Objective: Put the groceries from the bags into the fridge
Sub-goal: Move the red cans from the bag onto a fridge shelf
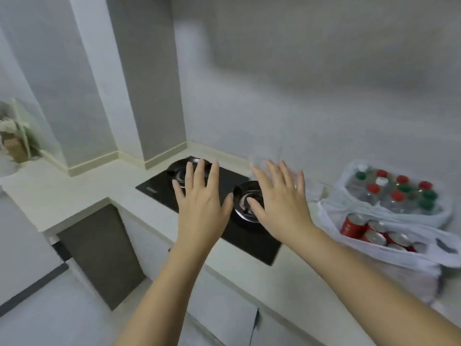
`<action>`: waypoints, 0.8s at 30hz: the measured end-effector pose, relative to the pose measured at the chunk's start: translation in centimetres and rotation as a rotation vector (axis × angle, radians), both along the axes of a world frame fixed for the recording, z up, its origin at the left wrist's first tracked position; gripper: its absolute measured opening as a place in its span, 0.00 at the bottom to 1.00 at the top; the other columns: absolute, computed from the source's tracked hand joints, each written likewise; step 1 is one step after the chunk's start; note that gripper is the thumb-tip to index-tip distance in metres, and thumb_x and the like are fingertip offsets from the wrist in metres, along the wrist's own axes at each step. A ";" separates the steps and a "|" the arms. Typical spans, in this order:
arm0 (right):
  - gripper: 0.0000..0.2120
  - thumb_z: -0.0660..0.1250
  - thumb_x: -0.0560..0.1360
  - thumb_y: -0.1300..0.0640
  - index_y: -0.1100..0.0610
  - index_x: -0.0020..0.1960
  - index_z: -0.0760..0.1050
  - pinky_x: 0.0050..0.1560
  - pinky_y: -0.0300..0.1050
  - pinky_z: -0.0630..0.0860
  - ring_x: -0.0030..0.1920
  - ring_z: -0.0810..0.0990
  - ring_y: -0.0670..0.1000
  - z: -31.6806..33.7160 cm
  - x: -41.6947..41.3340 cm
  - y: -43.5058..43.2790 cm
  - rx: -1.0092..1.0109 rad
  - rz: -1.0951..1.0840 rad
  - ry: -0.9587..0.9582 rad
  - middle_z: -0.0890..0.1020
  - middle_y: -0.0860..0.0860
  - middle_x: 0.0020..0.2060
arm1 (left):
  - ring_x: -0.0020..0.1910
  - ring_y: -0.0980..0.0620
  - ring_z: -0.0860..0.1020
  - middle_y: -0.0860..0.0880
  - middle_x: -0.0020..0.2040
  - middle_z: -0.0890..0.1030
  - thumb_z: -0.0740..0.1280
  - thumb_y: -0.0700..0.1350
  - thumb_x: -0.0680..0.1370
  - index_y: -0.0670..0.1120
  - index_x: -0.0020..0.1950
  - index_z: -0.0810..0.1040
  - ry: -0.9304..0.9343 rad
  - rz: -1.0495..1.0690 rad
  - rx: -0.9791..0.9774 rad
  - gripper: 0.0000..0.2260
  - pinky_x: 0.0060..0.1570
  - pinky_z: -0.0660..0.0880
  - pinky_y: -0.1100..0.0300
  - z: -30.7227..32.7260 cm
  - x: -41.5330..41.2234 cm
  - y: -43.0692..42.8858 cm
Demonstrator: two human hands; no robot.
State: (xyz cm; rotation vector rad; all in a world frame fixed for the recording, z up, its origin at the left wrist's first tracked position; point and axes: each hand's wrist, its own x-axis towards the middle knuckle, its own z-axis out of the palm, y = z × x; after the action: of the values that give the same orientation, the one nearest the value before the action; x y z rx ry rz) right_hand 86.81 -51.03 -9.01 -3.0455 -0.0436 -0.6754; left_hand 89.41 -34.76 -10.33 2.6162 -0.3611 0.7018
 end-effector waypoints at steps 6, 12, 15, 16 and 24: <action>0.31 0.54 0.81 0.42 0.48 0.79 0.48 0.75 0.63 0.44 0.79 0.44 0.57 -2.8 2.0 -11.0 0.072 -0.385 0.148 0.49 0.53 0.79 | 0.79 0.43 0.46 0.43 0.80 0.52 0.60 0.56 0.80 0.48 0.79 0.51 0.086 -0.325 0.095 0.32 0.73 0.47 0.37 -2.3 7.4 -11.2; 0.31 0.55 0.80 0.41 0.49 0.79 0.50 0.76 0.62 0.48 0.79 0.46 0.57 -6.6 0.6 -18.8 0.129 -0.642 0.259 0.51 0.53 0.79 | 0.79 0.44 0.46 0.45 0.80 0.52 0.59 0.55 0.80 0.49 0.79 0.52 0.174 -0.579 0.177 0.31 0.74 0.46 0.37 -5.6 9.1 -20.2; 0.32 0.57 0.80 0.41 0.49 0.79 0.51 0.75 0.59 0.55 0.78 0.50 0.57 -8.4 0.4 -21.8 0.169 -0.699 0.327 0.54 0.53 0.79 | 0.76 0.44 0.58 0.46 0.76 0.62 0.63 0.52 0.79 0.48 0.76 0.61 0.178 -0.695 0.180 0.27 0.73 0.56 0.41 -7.5 9.0 -23.7; 0.32 0.58 0.80 0.41 0.49 0.79 0.52 0.74 0.58 0.57 0.78 0.53 0.57 -9.0 0.4 -22.8 0.182 -0.711 0.342 0.57 0.53 0.78 | 0.73 0.44 0.65 0.47 0.72 0.69 0.65 0.50 0.77 0.47 0.73 0.67 0.168 -0.737 0.169 0.24 0.69 0.62 0.43 -8.2 8.9 -24.8; 0.34 0.66 0.70 0.34 0.53 0.67 0.62 0.60 0.51 0.70 0.65 0.72 0.55 -12.3 0.7 -28.6 0.318 -0.813 0.470 0.76 0.51 0.63 | 0.56 0.45 0.76 0.49 0.59 0.77 0.65 0.45 0.76 0.49 0.67 0.73 0.279 -0.816 0.245 0.18 0.53 0.72 0.50 -13.2 9.7 -32.8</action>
State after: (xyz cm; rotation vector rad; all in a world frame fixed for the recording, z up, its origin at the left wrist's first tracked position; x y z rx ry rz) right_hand 87.54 -79.65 -21.34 -2.7294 1.2108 0.0696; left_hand 99.09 -67.57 -23.51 2.3951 -1.3748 0.0128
